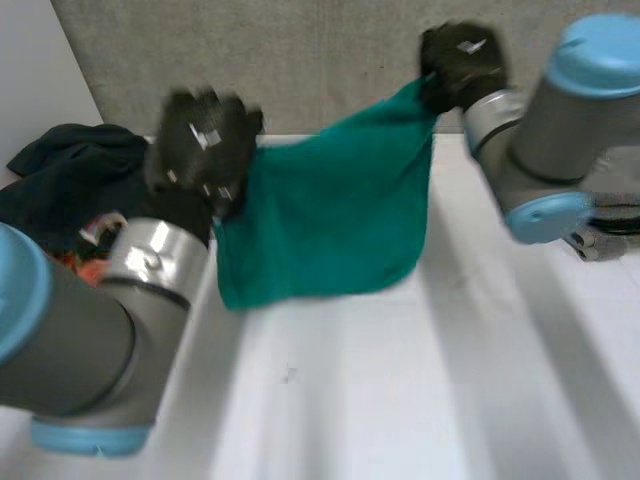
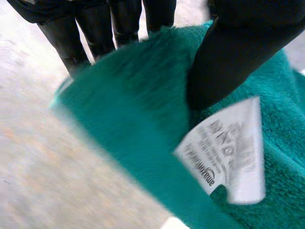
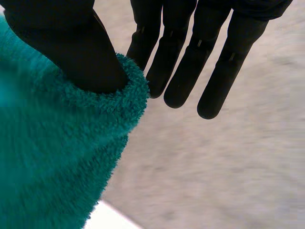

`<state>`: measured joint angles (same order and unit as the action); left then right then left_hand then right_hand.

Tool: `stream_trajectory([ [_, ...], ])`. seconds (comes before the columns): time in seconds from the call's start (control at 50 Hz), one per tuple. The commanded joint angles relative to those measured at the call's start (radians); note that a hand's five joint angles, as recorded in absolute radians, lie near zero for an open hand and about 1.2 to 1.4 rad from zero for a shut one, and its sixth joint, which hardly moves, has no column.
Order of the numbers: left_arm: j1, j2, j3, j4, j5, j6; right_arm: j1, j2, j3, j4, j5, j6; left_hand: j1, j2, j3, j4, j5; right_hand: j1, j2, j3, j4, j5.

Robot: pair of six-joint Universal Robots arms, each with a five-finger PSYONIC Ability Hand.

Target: Fold the laundry.

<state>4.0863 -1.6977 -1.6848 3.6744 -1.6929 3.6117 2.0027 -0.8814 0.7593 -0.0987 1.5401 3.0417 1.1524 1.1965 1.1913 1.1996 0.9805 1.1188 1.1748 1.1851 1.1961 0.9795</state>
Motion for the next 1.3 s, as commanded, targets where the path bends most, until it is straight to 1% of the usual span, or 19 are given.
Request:
stream_trajectory([
  [0.02,0.039,0.012,0.076,-0.002,0.006,0.044,-0.100,-0.226,0.401,-0.078,-0.001,0.000,0.244,0.200,0.205,0.197,0.241,0.277,0.221,0.211,0.200,0.242],
  [0.08,0.039,0.004,0.063,-0.008,0.004,0.048,-0.131,-0.255,0.518,-0.065,-0.020,-0.004,0.244,0.200,0.205,0.197,0.241,0.277,0.221,0.211,0.200,0.242],
  [0.22,0.034,-0.075,-0.030,-0.010,0.018,0.050,-0.156,-0.361,0.828,0.048,-0.193,-0.035,0.244,0.200,0.205,0.197,0.241,0.255,0.199,0.189,0.178,0.220],
  [0.24,0.034,-0.083,-0.039,-0.010,0.022,0.050,-0.160,-0.361,0.848,0.054,-0.210,-0.035,0.244,0.200,0.205,0.197,0.241,0.162,0.106,0.096,0.085,0.127],
  [0.26,0.031,-0.095,-0.059,-0.010,0.029,0.051,-0.171,-0.363,0.885,0.062,-0.240,-0.046,0.244,0.200,0.205,0.197,0.241,-0.118,-0.174,-0.184,-0.195,-0.153],
  [0.3,0.031,-0.099,-0.078,-0.010,0.032,0.051,-0.177,-0.367,0.893,0.067,-0.247,-0.052,0.244,0.200,0.205,0.197,0.241,-0.489,-0.545,-0.555,-0.566,-0.524],
  [0.32,0.029,-0.100,-0.085,-0.008,0.035,0.051,-0.182,-0.373,0.888,0.070,-0.251,-0.069,0.244,0.200,0.205,0.197,0.241,-0.778,-0.834,-0.845,-0.856,-0.814],
  [0.44,0.026,-0.080,-0.136,-0.010,0.036,0.051,-0.197,-0.413,0.782,0.092,-0.258,-0.199,0.244,0.200,0.205,0.197,0.241,-0.890,-0.946,-0.956,-0.967,-0.925],
  [0.54,0.019,-0.022,-0.173,-0.017,0.036,0.051,-0.191,-0.421,0.657,0.183,-0.299,-0.358,0.244,0.200,0.205,0.197,0.241,-0.875,-0.931,-0.942,-0.953,-0.911],
  [0.62,0.005,0.026,-0.200,-0.022,0.036,0.051,-0.185,-0.392,0.566,0.273,-0.420,-0.544,0.244,0.200,0.205,0.197,0.241,-0.869,-0.925,-0.936,-0.947,-0.905],
  [0.64,0.000,0.039,-0.211,-0.023,0.036,0.050,-0.183,-0.354,0.537,0.315,-0.492,-0.642,0.244,0.200,0.205,0.197,0.241,-0.867,-0.923,-0.933,-0.944,-0.902],
  [0.7,-0.003,0.056,-0.227,-0.023,0.036,0.051,-0.177,-0.280,0.491,0.370,-0.616,-0.823,0.244,0.200,0.205,0.197,0.241,-0.858,-0.914,-0.924,-0.935,-0.893],
  [0.76,-0.006,0.062,-0.242,-0.023,0.036,0.050,-0.164,-0.211,0.431,0.407,-0.673,-0.975,0.244,0.200,0.205,0.197,0.241,-0.828,-0.884,-0.895,-0.906,-0.864],
  [0.9,-0.006,0.062,-0.251,-0.023,0.036,0.051,-0.118,-0.010,0.316,0.418,-0.635,-1.104,0.244,0.200,0.205,0.197,0.241,-0.799,-0.855,-0.865,-0.876,-0.834],
  [1.12,-0.001,0.061,-0.234,-0.017,0.048,0.050,-0.081,0.193,0.229,0.407,-0.595,-1.256,0.244,0.200,0.205,0.197,0.241,-0.688,-0.744,-0.754,-0.765,-0.723],
  [1.16,0.002,0.059,-0.231,-0.016,0.062,0.050,-0.076,0.220,0.212,0.406,-0.594,-1.278,0.244,0.200,0.205,0.197,0.241,-0.565,-0.621,-0.631,-0.642,-0.600],
  [1.2,0.005,0.059,-0.228,-0.014,0.068,0.050,-0.073,0.232,0.199,0.406,-0.594,-1.279,0.244,0.200,0.205,0.197,0.241,-0.310,-0.366,-0.377,-0.387,-0.346],
  [1.22,0.006,0.059,-0.225,-0.014,0.070,0.048,-0.070,0.236,0.183,0.398,-0.592,-1.275,0.244,0.200,0.205,0.197,0.241,0.238,0.182,0.171,0.160,0.202],
  [1.3,0.019,0.061,-0.198,-0.019,0.067,0.050,-0.053,0.184,0.158,0.314,-0.546,-1.215,0.244,0.200,0.205,0.197,0.241,0.277,0.221,0.211,0.200,0.242],
])
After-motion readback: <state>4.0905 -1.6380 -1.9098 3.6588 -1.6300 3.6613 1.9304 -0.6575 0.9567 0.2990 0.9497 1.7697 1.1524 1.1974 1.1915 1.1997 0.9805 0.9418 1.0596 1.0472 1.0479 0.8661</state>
